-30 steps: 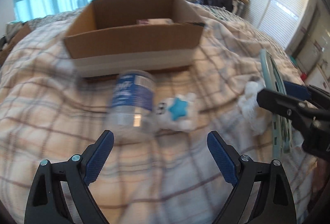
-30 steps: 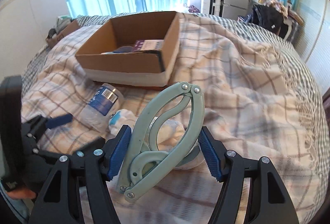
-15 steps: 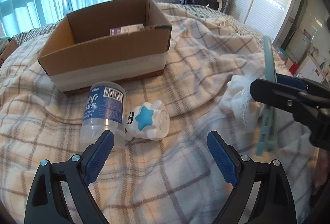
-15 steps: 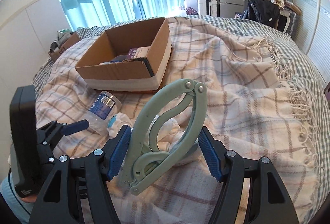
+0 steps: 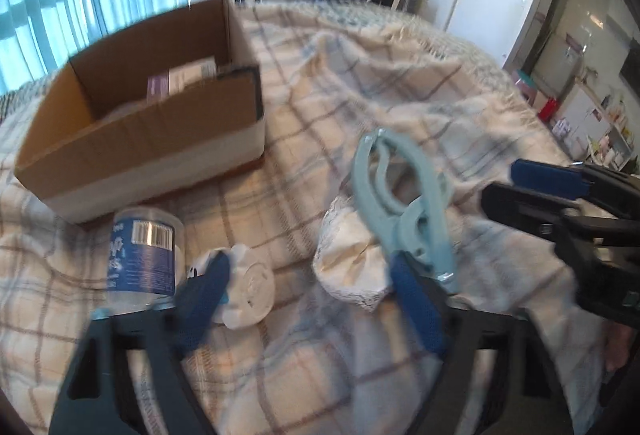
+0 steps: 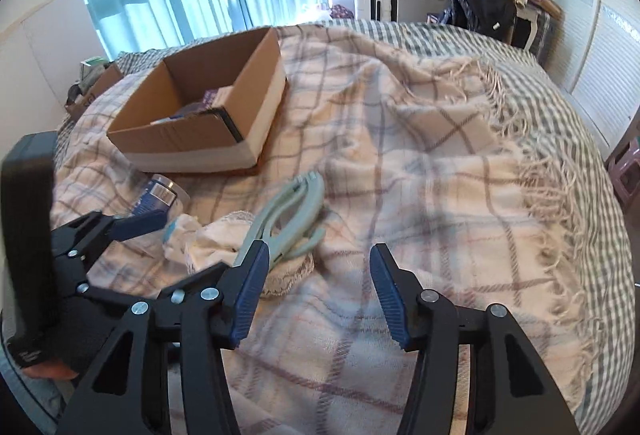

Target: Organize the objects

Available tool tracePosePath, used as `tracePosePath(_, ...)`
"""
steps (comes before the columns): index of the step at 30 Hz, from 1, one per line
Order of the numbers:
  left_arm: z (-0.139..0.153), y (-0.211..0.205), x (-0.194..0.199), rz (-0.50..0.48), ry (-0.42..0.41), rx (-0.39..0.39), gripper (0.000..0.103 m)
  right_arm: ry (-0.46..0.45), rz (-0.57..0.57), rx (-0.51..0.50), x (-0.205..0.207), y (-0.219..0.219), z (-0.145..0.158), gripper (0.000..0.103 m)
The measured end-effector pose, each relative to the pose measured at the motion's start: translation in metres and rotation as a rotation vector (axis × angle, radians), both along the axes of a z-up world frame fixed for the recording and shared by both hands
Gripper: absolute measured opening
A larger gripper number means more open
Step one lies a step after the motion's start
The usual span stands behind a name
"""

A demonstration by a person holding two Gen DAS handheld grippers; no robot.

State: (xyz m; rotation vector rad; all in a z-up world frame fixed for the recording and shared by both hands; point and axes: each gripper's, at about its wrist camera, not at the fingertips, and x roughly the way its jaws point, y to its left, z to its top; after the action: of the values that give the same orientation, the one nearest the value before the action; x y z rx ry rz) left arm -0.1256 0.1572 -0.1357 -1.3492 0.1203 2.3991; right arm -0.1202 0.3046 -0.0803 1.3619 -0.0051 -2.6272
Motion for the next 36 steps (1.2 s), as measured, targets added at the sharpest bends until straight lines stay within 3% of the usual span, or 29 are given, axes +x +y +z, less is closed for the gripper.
tracePosePath(3, -0.008, -0.003, -0.005, -0.022, -0.031, 0.055, 0.049, -0.012, 0.001, -0.009, -0.004, 0.001, -0.006, 0.053)
tracePosePath(4, -0.01, -0.001, -0.006, -0.04, -0.044, 0.081, 0.03, -0.015, 0.0, -0.012, -0.005, 0.0, -0.007, 0.053)
tracePosePath(5, -0.014, 0.002, -0.006, -0.069, -0.073, 0.101, 0.018, -0.018, -0.001, -0.013, -0.006, 0.0, -0.008, 0.053)
tracePosePath(7, -0.017, 0.009, 0.001, -0.111, -0.071, 0.079, 0.01, -0.022, -0.001, -0.013, -0.007, -0.002, -0.01, 0.053)
tracePosePath(11, -0.004, 0.002, 0.014, -0.116, -0.038, 0.073, 0.007, 0.0, 0.007, -0.019, -0.003, -0.004, -0.005, 0.053)
tracePosePath(14, 0.015, -0.018, 0.021, -0.088, -0.013, 0.103, 0.007, 0.004, -0.001, -0.006, -0.001, -0.006, -0.002, 0.058)
tracePosePath(20, 0.054, -0.066, 0.028, 0.002, 0.093, 0.067, 0.006, 0.016, 0.018, 0.001, 0.002, -0.022, 0.006, 0.064)
tracePosePath(24, 0.067, -0.103, 0.024, 0.091, 0.139, 0.045, 0.006, 0.015, 0.05, 0.02, 0.0, -0.041, 0.007, 0.074)
tracePosePath(30, 0.067, -0.152, 0.012, 0.21, 0.166, 0.027, 0.006, -0.028, 0.121, 0.143, -0.017, -0.078, -0.009, 0.077)
tracePosePath(33, 0.052, -0.165, 0.005, 0.242, 0.143, 0.007, 0.006, -0.102, 0.171, 0.226, -0.025, -0.095, -0.028, 0.078)
tracePosePath(36, 0.034, -0.173, 0.003, 0.249, 0.106, 0.01, 0.007, -0.181, 0.111, 0.248, -0.038, -0.094, -0.047, 0.078)
